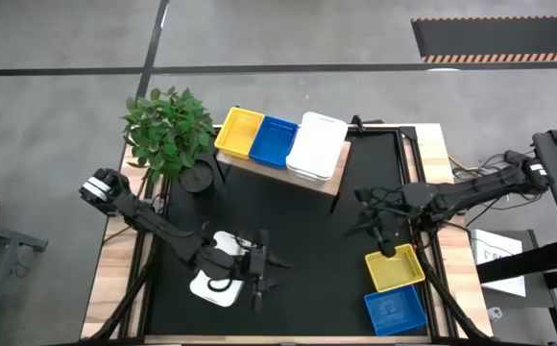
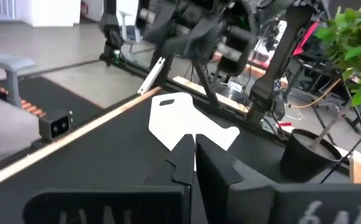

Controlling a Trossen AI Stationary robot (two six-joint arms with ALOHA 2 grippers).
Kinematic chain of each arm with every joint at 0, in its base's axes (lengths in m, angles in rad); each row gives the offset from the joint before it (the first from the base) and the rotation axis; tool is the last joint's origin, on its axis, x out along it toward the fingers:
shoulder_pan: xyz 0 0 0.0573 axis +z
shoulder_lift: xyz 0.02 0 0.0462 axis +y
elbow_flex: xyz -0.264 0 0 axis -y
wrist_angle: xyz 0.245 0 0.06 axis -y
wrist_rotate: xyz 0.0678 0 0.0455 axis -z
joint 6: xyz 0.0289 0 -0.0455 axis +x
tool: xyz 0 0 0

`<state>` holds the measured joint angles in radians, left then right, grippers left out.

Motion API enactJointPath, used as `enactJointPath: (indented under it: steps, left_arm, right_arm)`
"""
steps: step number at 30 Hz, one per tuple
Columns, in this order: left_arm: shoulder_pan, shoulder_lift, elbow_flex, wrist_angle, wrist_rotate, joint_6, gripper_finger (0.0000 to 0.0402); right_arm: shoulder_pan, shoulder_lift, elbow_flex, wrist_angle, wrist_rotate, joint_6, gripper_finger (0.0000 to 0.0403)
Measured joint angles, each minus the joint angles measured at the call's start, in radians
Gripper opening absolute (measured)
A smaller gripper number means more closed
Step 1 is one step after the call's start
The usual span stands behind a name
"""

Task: Stack baskets on shelf by color
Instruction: Stack the white bin on top of the other white bins on the shelf

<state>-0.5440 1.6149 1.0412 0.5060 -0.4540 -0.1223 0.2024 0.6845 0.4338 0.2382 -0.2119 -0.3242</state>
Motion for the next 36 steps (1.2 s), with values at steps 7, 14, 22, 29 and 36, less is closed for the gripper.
enactJointPath:
  steps: [7,14,22,29,36]
  left_arm:
    - [-0.024,0.047,0.192,-0.438,-0.006,-0.196,0.0121]
    - [-0.065,0.083,0.377,-0.867,0.027,-0.417,0.0121]
    - [-0.196,0.121,0.453,-1.173,0.135,-0.352,0.0101]
    - [-0.241,0.114,0.445,-1.383,0.262,-0.705,0.0091]
    - [-0.243,0.113,0.411,-1.437,0.411,-0.682,0.0119]
  right_arm:
    - [0.0,-0.121,-0.025,-0.075,0.002,0.045,0.0009]
    - [0.003,-0.15,-0.029,-0.092,0.002,0.064,0.0009]
    - [0.003,-0.145,-0.029,-0.114,-0.005,0.068,0.0009]
    - [0.003,-0.145,-0.029,-0.118,-0.005,0.087,0.0009]
    - [0.003,-0.145,-0.029,-0.127,-0.005,0.092,0.0009]
